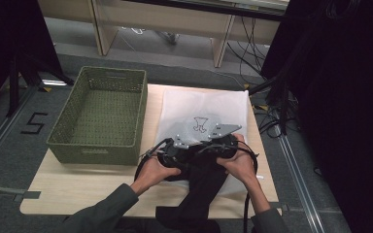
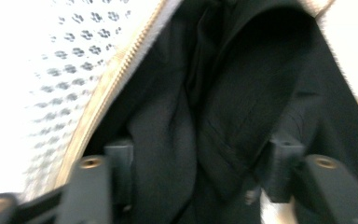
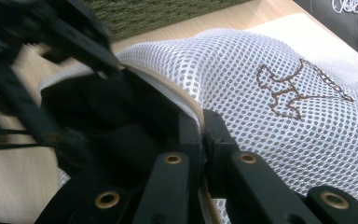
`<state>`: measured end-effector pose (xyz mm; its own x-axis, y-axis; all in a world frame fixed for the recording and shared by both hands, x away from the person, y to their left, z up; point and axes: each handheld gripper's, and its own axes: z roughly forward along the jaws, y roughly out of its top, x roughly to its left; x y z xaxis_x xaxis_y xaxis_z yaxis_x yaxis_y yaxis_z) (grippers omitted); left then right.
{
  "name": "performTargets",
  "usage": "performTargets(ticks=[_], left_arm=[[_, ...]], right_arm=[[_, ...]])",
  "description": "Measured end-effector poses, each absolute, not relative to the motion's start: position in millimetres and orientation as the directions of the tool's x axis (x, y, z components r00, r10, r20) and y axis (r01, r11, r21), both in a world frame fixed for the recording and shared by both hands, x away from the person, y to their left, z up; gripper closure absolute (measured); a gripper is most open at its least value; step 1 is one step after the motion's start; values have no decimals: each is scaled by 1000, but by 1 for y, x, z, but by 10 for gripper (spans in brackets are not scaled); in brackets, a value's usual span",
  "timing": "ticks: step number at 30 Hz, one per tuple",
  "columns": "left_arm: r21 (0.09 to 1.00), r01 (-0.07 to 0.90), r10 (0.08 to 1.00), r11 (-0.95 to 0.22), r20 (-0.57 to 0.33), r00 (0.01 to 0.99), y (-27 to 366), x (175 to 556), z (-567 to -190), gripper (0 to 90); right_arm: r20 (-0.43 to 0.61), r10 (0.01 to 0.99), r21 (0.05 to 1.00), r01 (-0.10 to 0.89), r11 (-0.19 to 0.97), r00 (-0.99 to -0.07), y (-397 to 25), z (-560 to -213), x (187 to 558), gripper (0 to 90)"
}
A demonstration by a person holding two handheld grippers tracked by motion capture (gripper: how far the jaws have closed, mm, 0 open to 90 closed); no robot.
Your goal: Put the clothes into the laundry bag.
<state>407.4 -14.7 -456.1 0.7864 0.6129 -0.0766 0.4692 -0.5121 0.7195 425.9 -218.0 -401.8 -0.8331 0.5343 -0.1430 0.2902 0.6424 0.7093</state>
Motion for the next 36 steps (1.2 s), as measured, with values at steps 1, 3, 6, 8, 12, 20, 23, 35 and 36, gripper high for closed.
performTargets(ticks=[1,3,6,8,12,20,23,35,36], left_arm=[[726,460,610,-511,-70,789,-11,401,-451,356],[729,462,605,-505,-83,792,-6,391,-445,314],[718,452,582,-529,-81,809,-2,374,-439,265],[716,437,559,-544,-79,825,-3,363,-439,275],[677,422,488,-602,-106,866,-13,339,-453,279],[621,305,351,-722,-52,935,-36,319,-501,394],[627,275,323,-729,-39,946,-38,324,-496,692],[755,258,522,-603,129,843,-22,383,-449,879],[756,268,539,-597,130,832,-19,387,-451,875]], right_arm=[[-143,534,709,290,642,-833,-218,-402,426,882],[-144,534,710,289,642,-833,-218,-402,426,882],[-144,533,708,289,644,-834,-218,-402,427,882],[-146,528,708,284,647,-837,-218,-402,427,882],[-149,529,706,284,649,-836,-218,-402,426,882],[-146,533,704,291,648,-833,-218,-402,426,882],[-150,529,705,284,650,-835,-218,-402,426,882],[-148,537,709,290,643,-830,-220,-400,426,882],[-151,533,710,284,644,-833,-220,-401,427,882]])
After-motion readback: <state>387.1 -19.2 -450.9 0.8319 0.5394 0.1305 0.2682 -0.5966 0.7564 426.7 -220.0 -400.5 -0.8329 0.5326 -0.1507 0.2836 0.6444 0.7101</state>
